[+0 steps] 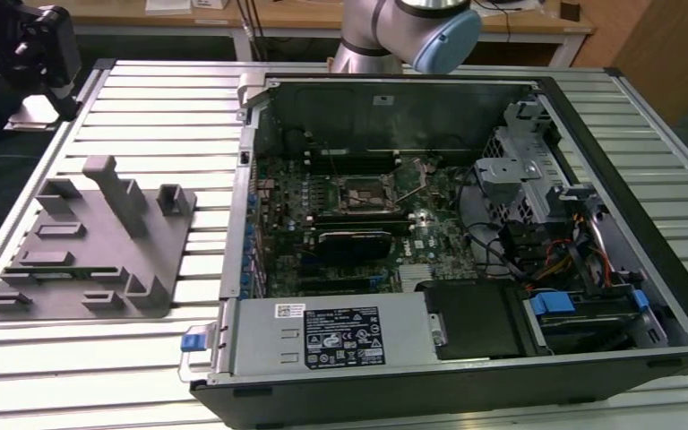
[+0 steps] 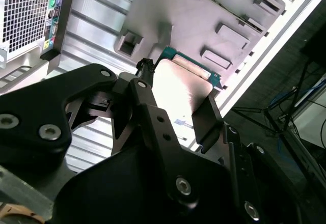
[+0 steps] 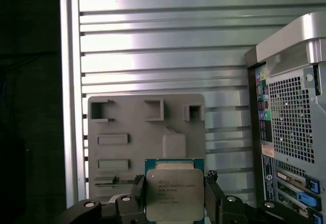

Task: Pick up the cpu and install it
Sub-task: 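Pick up the cpu and move it towards the insertion slot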

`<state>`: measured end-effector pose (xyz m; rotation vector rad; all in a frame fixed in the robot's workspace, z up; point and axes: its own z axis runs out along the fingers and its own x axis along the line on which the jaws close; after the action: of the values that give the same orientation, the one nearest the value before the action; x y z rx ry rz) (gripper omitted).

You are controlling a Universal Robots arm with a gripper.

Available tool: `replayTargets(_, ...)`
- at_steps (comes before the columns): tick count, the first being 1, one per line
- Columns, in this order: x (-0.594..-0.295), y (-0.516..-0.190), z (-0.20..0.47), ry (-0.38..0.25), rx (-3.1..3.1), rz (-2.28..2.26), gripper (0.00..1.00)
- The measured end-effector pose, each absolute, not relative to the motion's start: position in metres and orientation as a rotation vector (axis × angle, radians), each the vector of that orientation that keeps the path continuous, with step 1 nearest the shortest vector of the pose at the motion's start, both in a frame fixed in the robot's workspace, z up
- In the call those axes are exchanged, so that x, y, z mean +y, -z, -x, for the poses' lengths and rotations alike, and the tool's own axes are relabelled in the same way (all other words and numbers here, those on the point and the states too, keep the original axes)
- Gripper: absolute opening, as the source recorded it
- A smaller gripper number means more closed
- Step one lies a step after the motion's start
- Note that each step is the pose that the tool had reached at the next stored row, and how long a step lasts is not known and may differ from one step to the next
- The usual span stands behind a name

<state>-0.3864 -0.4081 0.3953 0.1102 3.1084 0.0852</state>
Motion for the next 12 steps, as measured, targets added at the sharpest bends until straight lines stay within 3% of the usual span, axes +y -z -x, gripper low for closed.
replayTargets(12,-0.4069,-0.3953,0.3763,-0.085,3.108,-0.11,0.55)
